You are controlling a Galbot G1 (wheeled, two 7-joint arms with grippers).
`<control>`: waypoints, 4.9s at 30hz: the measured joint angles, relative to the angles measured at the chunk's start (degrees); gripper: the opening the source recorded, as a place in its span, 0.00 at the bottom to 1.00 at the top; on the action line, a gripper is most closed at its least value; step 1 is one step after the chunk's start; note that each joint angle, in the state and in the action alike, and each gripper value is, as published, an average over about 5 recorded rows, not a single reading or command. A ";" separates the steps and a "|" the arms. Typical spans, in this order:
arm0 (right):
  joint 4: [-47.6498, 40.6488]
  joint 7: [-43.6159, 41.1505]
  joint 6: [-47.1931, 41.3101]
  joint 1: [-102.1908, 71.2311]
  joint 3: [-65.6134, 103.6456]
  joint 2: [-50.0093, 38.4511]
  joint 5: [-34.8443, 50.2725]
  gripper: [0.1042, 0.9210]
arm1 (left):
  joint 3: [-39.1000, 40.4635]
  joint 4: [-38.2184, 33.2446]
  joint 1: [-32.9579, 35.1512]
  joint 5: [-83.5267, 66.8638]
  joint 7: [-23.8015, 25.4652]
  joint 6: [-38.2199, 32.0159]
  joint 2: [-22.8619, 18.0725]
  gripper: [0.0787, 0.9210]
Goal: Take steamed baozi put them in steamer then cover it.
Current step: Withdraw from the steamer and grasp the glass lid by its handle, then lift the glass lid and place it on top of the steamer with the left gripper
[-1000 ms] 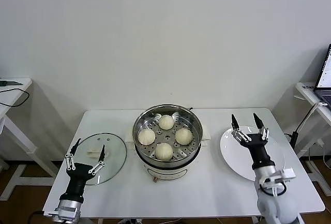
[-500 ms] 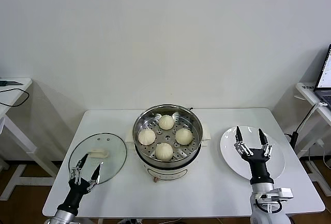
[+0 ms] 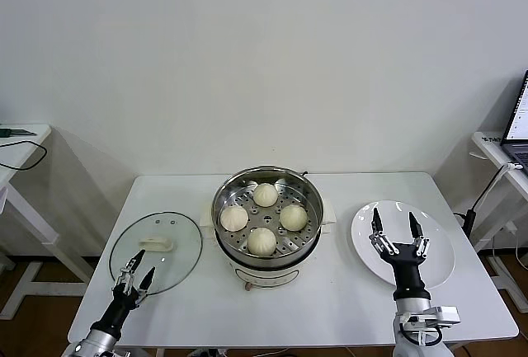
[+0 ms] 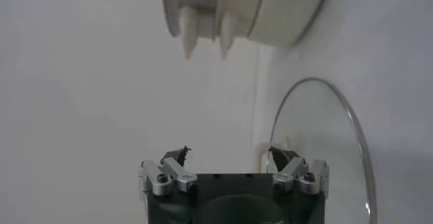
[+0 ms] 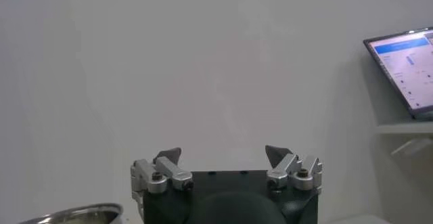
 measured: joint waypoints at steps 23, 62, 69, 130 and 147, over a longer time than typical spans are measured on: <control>-1.76 0.12 0.45 0.41 -0.91 0.75 -1.78 0.88 | 0.83 7.71 -9.59 5.38 -0.80 2.71 0.11 0.88; -5.35 -0.07 2.00 1.61 -1.21 0.96 -3.83 0.88 | 2.14 17.42 -18.64 9.00 -1.50 3.42 -0.78 0.45; -5.53 -0.06 2.17 1.73 -1.28 0.84 -3.85 0.88 | 1.96 18.16 -18.88 9.52 -1.79 3.18 -0.87 0.21; -3.26 -0.11 1.43 1.31 2.18 1.25 -2.93 0.88 | 43.40 -33.07 -21.86 -4.39 30.27 60.70 14.97 0.13; -3.67 -0.05 1.54 1.38 2.01 2.64 -4.29 0.88 | 57.08 -26.21 -31.11 1.57 34.89 68.72 7.99 0.13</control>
